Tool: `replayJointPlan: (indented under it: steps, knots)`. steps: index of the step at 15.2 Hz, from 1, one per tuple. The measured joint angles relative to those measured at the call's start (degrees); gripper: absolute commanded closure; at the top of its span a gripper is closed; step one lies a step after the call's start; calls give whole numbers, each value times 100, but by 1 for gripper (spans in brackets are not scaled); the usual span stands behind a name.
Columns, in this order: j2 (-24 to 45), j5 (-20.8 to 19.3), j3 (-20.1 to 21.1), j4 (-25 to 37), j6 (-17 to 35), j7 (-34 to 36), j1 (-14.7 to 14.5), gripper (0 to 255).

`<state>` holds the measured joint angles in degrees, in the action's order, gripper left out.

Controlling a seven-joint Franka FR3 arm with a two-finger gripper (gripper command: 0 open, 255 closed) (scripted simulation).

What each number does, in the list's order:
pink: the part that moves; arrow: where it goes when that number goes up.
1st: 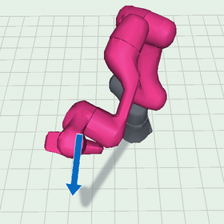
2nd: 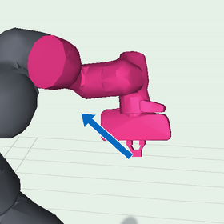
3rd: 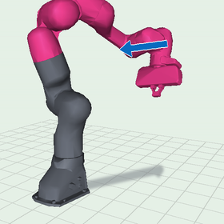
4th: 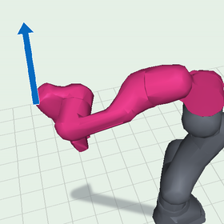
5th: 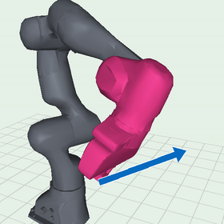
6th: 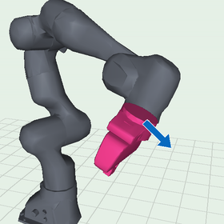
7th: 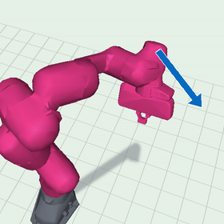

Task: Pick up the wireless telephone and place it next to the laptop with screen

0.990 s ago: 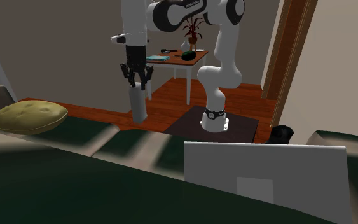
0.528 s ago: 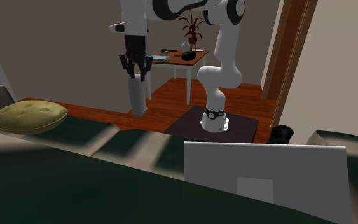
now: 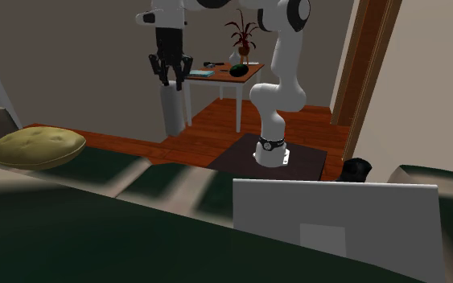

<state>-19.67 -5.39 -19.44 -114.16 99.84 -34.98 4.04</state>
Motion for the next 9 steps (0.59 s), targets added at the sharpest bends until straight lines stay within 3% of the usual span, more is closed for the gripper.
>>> replayJointPlan:
  steps: [9]
  knots:
    - [141,54,13,825,-689,-36,-28,255]
